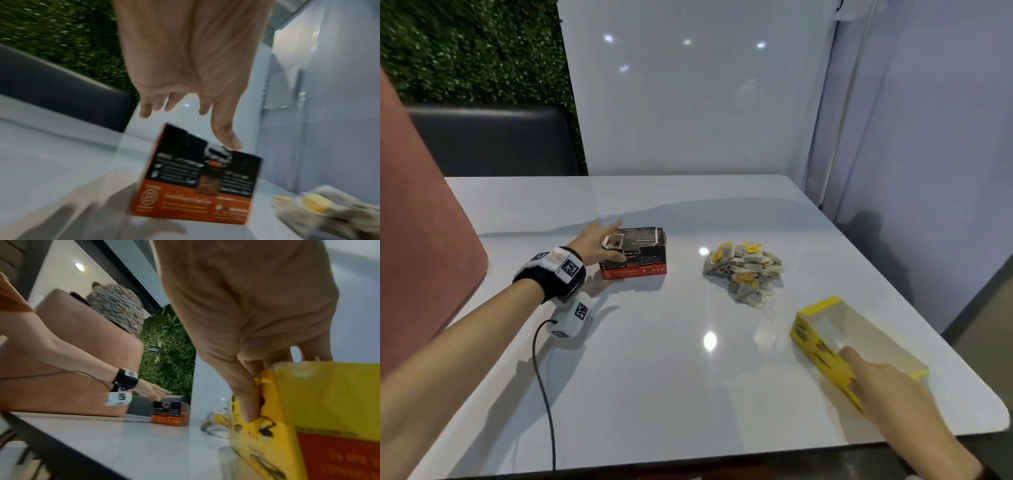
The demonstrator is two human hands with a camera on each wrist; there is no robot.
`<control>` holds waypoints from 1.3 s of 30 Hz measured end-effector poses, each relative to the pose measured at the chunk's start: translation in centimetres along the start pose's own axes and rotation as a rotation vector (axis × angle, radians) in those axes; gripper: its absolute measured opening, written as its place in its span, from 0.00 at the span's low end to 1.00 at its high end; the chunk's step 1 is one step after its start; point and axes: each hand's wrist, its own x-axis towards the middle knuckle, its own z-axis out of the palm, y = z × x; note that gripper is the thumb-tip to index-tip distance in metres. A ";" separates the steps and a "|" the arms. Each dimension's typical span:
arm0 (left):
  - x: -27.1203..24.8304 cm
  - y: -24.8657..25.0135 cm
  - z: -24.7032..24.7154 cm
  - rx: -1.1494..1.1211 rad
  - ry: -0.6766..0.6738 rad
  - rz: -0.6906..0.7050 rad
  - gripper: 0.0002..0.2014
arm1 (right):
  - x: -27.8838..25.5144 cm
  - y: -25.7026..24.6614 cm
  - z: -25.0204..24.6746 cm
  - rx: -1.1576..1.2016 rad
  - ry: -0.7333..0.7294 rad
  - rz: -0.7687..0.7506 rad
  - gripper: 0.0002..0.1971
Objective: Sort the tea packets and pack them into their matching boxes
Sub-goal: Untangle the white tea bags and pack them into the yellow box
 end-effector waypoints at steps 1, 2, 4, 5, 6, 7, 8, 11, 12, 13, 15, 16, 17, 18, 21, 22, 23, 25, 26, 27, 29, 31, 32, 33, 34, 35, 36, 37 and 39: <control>-1.4 1.3 -0.1 -0.026 0.050 0.050 0.43 | -0.5 -0.9 0.0 0.008 -0.028 -0.026 0.17; -3.4 3.0 -0.2 -0.063 0.114 0.176 0.43 | -0.8 -2.0 -0.2 0.009 -0.054 -0.056 0.18; -8.1 6.3 0.6 -0.102 0.212 0.581 0.37 | -1.2 -4.4 -0.4 0.002 -0.099 -0.140 0.20; -10.8 7.8 1.4 -0.092 0.210 0.745 0.32 | -1.2 -5.7 -0.6 -0.006 -0.112 -0.199 0.20; -13.2 9.0 2.5 -0.073 0.154 0.830 0.27 | -1.1 -7.0 -0.9 -0.012 -0.104 -0.270 0.21; -15.4 9.9 3.5 -0.050 0.075 0.843 0.24 | -1.0 -8.4 -1.1 -0.016 -0.080 -0.352 0.21; -17.1 10.3 4.4 -0.015 -0.013 0.803 0.24 | -0.8 -9.8 -1.5 -0.016 -0.047 -0.436 0.20; -19.4 9.5 6.0 0.155 -0.152 0.614 0.27 | 0.5 -13.8 -2.4 0.011 0.027 -0.655 0.17; -19.6 8.8 5.9 0.209 -0.157 0.554 0.24 | 1.0 -14.9 -2.5 0.022 0.031 -0.722 0.17; -19.7 8.1 5.7 0.261 -0.165 0.500 0.19 | 1.7 -15.8 -2.7 0.041 0.028 -0.789 0.15; -20.0 6.3 5.2 0.304 -0.157 0.414 0.10 | 2.6 -17.1 -2.8 0.143 -0.017 -0.890 0.12; -20.1 5.4 5.0 0.308 -0.143 0.384 0.08 | 3.1 -17.3 -3.2 0.234 -0.034 -0.910 0.12; -20.2 4.4 4.8 0.318 -0.124 0.356 0.07 | 3.9 -17.2 -3.6 0.342 -0.028 -0.900 0.14; -20.2 3.5 4.6 0.332 -0.107 0.328 0.06 | 4.9 -16.8 -4.4 0.445 0.011 -0.860 0.16; -20.1 1.5 4.0 0.338 -0.069 0.255 0.05 | 10.4 -14.4 -6.8 0.433 0.234 -0.632 0.22; -20.1 1.2 3.9 0.328 -0.064 0.235 0.05 | 12.7 -13.4 -7.5 0.348 0.235 -0.521 0.26; -20.0 1.1 3.9 0.318 -0.065 0.220 0.06 | 15.0 -12.7 -8.1 0.264 0.183 -0.420 0.32; -19.9 1.1 4.0 0.311 -0.061 0.204 0.05 | 18.8 -11.7 -8.5 0.158 0.026 -0.312 0.43; -19.8 1.2 4.1 0.308 -0.058 0.200 0.05 | 20.3 -11.5 -8.5 0.130 -0.032 -0.289 0.46; -19.7 1.3 4.1 0.307 -0.056 0.200 0.05 | 21.6 -11.4 -8.6 0.120 -0.072 -0.274 0.47; -19.5 1.5 4.1 0.328 -0.059 0.198 0.04 | 23.4 -11.3 -8.5 0.095 -0.144 -0.256 0.46; -19.3 1.7 4.0 0.346 -0.060 0.184 0.04 | 24.7 -11.1 -8.1 0.024 -0.255 -0.251 0.47; -19.3 1.7 3.8 0.346 -0.070 0.177 0.05 | 24.9 -10.9 -7.8 -0.009 -0.302 -0.251 0.48; -19.3 1.8 3.7 0.341 -0.073 0.173 0.05 | 25.0 -10.7 -7.2 -0.036 -0.321 -0.254 0.50; -19.3 1.7 3.6 0.334 -0.071 0.171 0.05 | 24.7 -10.7 -6.7 -0.051 -0.318 -0.257 0.52; -19.4 1.7 3.4 0.328 -0.067 0.170 0.06 | 24.2 -10.7 -6.2 -0.050 -0.304 -0.267 0.53; -19.5 1.7 3.3 0.322 -0.068 0.164 0.06 | 23.3 -10.8 -5.8 -0.046 -0.293 -0.284 0.53; -19.6 1.8 3.3 0.317 -0.068 0.160 0.06 | 22.2 -10.9 -5.5 -0.044 -0.288 -0.295 0.53; -19.9 1.9 3.4 0.307 -0.070 0.164 0.06 | 19.6 -11.2 -4.6 -0.049 -0.283 -0.326 0.50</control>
